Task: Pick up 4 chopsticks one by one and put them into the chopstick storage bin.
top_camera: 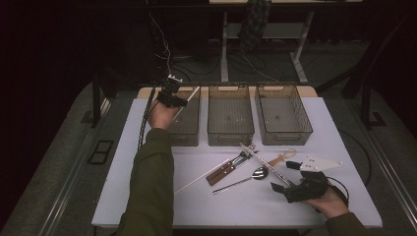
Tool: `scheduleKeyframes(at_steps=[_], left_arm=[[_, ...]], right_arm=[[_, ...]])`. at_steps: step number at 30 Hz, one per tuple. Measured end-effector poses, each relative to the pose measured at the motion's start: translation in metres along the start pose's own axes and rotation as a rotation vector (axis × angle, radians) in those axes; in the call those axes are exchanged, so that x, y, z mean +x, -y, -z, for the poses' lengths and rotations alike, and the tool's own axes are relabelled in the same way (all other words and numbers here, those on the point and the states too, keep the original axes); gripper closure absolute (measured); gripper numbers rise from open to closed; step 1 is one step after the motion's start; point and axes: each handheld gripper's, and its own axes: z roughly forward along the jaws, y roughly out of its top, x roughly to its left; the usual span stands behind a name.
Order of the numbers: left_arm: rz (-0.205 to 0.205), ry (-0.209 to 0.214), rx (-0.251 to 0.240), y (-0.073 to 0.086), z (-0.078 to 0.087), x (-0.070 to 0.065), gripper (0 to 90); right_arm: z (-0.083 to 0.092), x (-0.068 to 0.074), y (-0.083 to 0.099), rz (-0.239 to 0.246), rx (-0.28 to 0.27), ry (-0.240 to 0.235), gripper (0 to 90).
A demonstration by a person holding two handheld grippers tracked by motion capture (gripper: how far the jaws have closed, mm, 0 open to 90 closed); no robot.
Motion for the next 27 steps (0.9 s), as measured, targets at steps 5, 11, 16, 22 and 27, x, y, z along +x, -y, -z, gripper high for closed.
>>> scheduleKeyframes(at_steps=[5,11,16,22,27], left_arm=[[0.011,-0.002,0.031,0.007,-0.007,0.001,83.4],[0.041,0.004,-0.011,0.01,-0.005,0.004,70.8],[0.036,0.039,-0.038,0.008,0.003,0.002,63.3],[0.005,0.099,-0.076,0.008,0.016,-0.003,55.2],[-0.019,0.141,-0.114,0.011,0.034,-0.009,52.5]], right_arm=[[0.0,0.0,0.0,0.002,0.0,-0.001,2.7],[-0.001,-0.001,0.0,0.002,0.001,0.001,2.7],[-0.001,-0.001,0.0,-0.002,0.002,0.002,2.7],[-0.001,-0.001,0.0,-0.001,0.001,0.007,2.7],[0.0,-0.002,0.0,-0.005,0.001,0.005,2.7]])
